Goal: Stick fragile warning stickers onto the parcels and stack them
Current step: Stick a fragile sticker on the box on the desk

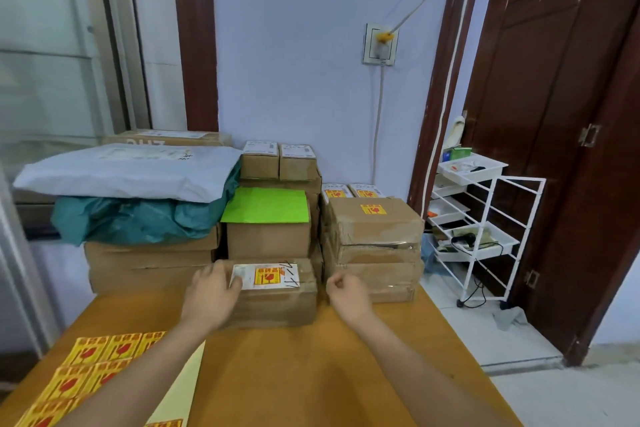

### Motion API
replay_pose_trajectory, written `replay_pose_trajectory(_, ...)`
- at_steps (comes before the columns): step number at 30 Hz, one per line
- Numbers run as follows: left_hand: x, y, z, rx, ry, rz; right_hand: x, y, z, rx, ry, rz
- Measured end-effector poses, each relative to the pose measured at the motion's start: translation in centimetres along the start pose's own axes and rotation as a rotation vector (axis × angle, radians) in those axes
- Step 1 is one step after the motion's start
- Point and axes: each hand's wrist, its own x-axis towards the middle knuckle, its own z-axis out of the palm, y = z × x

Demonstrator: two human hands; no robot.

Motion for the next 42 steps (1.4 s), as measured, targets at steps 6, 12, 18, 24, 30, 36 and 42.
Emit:
replay_pose_trajectory(6, -0.8, -2.1, -0.3, -0.161, -0.115, -0.077, -0.5, -2.5, 3.5, -0.139, 0.034, -0.059)
replay_pose_trajectory(12, -2.0, -1.9, -0.2, -0.456, -0.194, -0.15, -1.1, -3.4, 3.7, -0.043, -0.045, 0.049)
replay_pose_trajectory(18, -2.8, -1.4, -0.4, -0.732, -0.118, -0.243, -2.6, -4.4, 3.1, 0.141, -0.02, 0.035)
replay_pose_trajectory(24, -4.1, -1.5, -1.0, -0.855, -0.051, -0.281, -3.4, -3.8, 3.3, 0.301, 0.029, 0.103)
replay_pose_trajectory(30, -5.9, -0.6, -1.9, -1.021, 0.039, -0.269, -4.8, -2.6, 3.1, 0.462, 0.089, 0.151)
replay_pose_trajectory(36, -6.7, -0.3, -1.9, -1.199, 0.072, -0.319, -6.2, -2.3, 1.9, 0.536, 0.137, 0.132)
replay_pose_trajectory(42, -7.5, 0.7, -2.1, -1.249, 0.065, -0.34, -6.9, -2.9, 0.1, 0.527, 0.135, 0.09)
